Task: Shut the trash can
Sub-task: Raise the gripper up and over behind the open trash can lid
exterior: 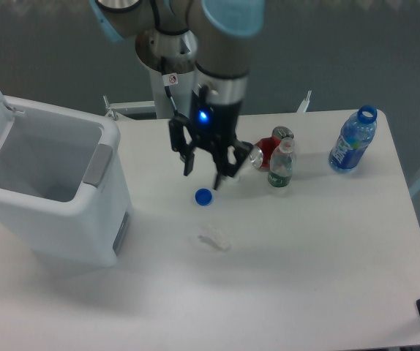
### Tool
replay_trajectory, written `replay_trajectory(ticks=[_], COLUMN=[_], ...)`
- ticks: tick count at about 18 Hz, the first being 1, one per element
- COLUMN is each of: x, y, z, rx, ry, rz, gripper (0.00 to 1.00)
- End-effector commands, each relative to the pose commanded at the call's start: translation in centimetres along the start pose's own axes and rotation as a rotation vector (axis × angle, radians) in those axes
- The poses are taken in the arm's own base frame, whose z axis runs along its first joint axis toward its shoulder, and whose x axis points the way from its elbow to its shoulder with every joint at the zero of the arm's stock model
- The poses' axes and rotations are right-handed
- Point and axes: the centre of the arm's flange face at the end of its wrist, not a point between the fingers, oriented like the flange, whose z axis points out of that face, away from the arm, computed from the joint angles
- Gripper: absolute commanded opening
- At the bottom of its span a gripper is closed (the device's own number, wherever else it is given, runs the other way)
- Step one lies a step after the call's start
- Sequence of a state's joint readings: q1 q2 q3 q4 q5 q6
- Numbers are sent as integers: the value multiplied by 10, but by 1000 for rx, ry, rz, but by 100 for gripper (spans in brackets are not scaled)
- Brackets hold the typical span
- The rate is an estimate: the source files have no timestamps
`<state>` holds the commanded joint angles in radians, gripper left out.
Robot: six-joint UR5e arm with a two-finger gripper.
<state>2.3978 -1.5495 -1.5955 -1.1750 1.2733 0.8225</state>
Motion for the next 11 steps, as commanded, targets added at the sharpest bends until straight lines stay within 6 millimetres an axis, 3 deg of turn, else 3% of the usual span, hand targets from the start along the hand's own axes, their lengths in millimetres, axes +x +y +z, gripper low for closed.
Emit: replay_trajectory(ticks=[6, 11], x=[53, 96], y=[-19, -45], z=[-72, -99], rx=[179, 245], ry=[29, 59], rz=[-84, -67], gripper=[0, 0])
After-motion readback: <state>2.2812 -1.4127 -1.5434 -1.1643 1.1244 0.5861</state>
